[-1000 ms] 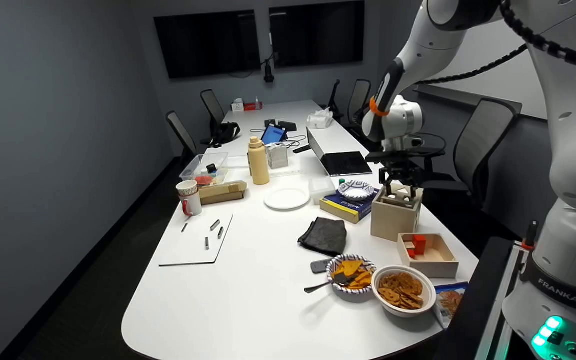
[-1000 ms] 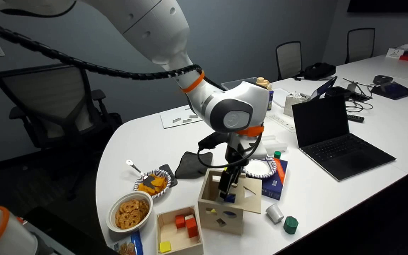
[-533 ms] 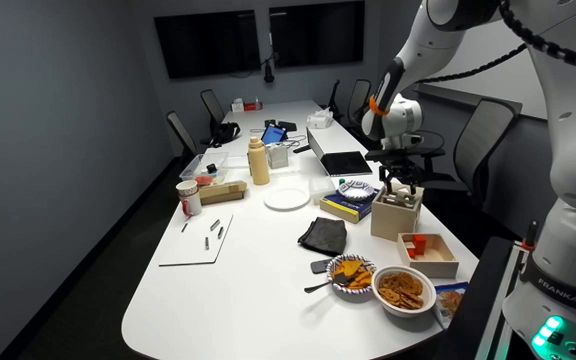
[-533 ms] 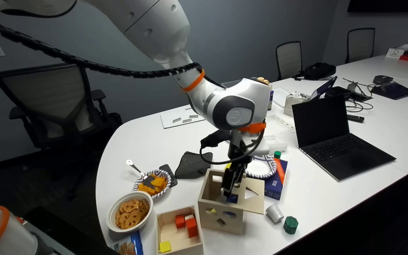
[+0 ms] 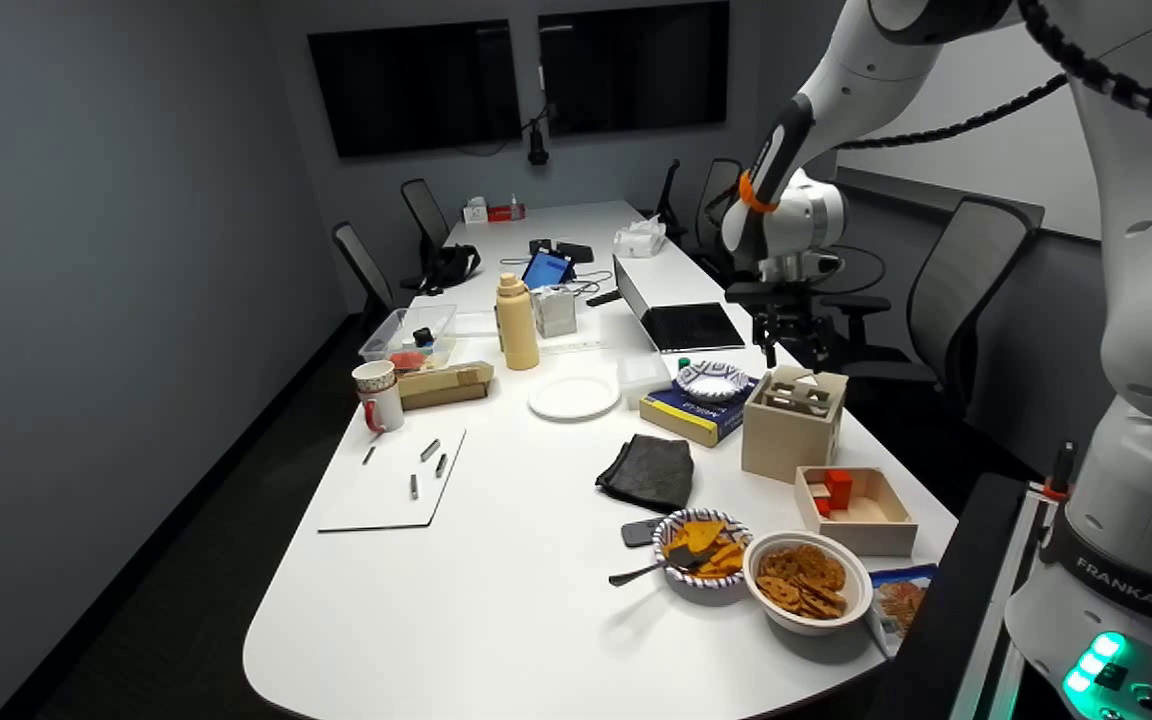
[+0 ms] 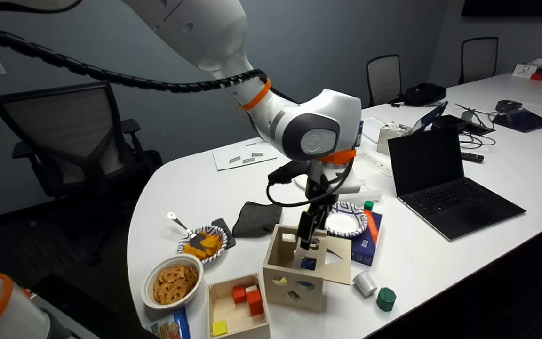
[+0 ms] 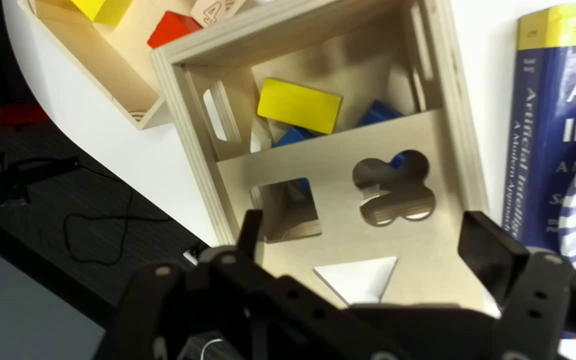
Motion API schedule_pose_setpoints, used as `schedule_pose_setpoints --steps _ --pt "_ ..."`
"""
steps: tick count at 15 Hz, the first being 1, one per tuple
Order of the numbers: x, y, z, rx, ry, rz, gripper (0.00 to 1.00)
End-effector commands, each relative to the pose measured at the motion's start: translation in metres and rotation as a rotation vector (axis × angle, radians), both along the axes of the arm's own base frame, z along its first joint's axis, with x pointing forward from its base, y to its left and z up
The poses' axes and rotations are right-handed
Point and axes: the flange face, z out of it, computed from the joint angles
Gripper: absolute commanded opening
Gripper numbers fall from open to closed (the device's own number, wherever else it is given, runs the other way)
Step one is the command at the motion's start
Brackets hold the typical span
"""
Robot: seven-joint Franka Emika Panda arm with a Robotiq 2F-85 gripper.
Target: Slide open the box on the table
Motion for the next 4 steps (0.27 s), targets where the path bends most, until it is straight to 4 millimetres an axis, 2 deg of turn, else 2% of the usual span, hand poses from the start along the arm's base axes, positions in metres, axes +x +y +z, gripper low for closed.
schedule_pose_setpoints --steps 1,4 --pt "-0.010 0.012 0.057 0.017 -0.098 -0.013 1.00" --pt "-0.009 0.017 0.091 -0.001 -0.153 -0.007 1.00"
